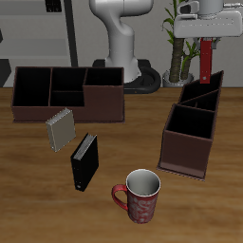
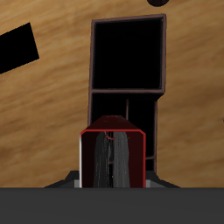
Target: Place the red book into the left desk caddy's back compartment
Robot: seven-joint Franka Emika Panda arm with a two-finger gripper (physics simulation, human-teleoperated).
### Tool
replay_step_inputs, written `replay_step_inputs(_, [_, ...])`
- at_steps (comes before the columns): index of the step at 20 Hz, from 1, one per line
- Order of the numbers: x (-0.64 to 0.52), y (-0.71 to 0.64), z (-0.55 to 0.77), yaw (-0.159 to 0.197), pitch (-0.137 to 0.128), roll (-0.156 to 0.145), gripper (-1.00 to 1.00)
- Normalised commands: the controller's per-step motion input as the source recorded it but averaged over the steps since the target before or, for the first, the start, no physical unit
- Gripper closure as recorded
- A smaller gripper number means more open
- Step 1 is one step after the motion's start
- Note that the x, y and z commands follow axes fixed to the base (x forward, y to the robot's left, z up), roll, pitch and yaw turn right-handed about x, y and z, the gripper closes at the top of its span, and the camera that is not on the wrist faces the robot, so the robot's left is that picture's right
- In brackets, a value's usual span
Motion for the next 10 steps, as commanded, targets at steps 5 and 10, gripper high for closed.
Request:
replay_step_inputs(5, [0.10, 0.04, 0.09, -0.001, -0.027, -0.014, 1.00])
replay_step_inputs(10, [0.17, -0.10, 0.07, -0.024, 0.004, -0.023, 1.00])
